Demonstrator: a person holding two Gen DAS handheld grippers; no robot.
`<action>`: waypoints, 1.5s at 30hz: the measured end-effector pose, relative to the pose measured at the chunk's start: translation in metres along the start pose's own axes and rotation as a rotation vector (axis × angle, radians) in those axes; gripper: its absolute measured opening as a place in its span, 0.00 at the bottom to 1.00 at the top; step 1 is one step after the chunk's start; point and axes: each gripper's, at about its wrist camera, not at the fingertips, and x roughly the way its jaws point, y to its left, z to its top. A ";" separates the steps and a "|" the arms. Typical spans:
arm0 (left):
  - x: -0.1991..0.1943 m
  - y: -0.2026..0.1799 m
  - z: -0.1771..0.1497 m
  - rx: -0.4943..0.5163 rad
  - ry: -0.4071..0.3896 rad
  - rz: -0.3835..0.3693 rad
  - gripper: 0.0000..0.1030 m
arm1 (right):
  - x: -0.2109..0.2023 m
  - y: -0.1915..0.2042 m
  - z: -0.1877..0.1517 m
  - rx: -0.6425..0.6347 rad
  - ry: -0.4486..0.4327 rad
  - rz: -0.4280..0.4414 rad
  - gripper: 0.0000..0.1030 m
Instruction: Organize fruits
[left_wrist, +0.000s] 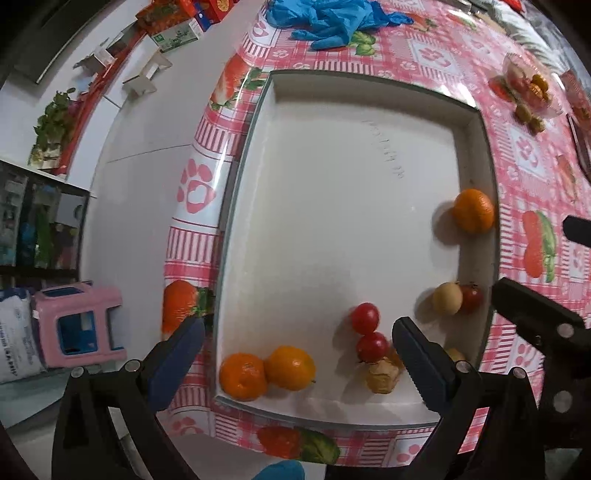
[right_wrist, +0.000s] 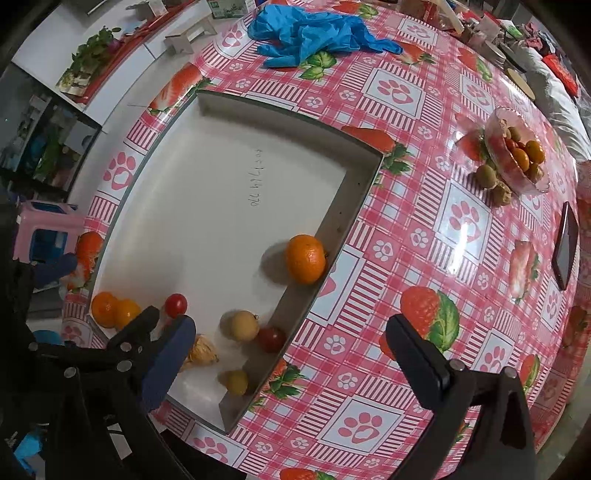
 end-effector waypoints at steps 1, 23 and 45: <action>0.001 0.000 0.000 0.001 0.005 0.004 0.99 | -0.001 0.000 0.000 0.000 -0.002 0.000 1.00; -0.015 -0.015 -0.001 0.027 -0.005 -0.002 0.99 | -0.009 -0.002 -0.001 -0.006 -0.015 0.004 1.00; -0.019 -0.027 -0.007 0.050 -0.008 0.001 0.99 | -0.012 -0.001 -0.007 -0.009 -0.018 0.013 1.00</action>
